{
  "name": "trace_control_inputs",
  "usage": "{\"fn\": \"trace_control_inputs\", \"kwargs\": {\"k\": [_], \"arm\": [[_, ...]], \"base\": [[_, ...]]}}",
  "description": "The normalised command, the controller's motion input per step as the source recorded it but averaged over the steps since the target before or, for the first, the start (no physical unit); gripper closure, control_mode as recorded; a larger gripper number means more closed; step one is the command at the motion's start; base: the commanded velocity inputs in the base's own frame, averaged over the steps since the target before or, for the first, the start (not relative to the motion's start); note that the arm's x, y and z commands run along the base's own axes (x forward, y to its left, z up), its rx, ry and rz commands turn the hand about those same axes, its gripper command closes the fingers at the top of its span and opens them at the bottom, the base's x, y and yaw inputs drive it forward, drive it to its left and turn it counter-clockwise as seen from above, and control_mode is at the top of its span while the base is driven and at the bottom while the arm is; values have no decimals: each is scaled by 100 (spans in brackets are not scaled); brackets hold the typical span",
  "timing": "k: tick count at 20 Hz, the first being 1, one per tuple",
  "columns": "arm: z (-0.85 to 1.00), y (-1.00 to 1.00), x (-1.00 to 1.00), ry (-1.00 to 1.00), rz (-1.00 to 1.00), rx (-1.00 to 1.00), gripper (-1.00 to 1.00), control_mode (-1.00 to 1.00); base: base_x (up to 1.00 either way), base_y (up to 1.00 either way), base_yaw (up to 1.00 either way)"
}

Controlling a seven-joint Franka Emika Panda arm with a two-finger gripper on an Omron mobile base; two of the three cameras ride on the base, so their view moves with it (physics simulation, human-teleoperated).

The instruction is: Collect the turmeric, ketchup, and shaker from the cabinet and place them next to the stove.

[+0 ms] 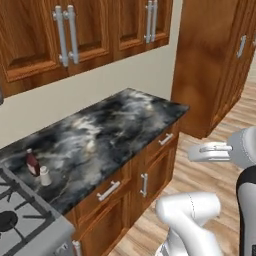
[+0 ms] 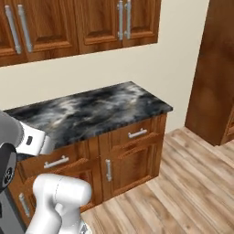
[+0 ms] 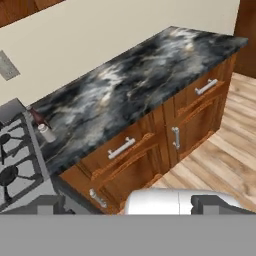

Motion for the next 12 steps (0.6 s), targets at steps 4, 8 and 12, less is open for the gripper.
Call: {"fn": "trace_control_inputs", "kwargs": {"k": [4,8,12], "arm": [[0,0,0,0,0,0,-100,100],[0,0,0,0,0,0,-100,100],[0,0,0,0,0,0,-100,100]], "base": [[0,-33,-57],[3,-37,-59],[27,-36,-58]]}}
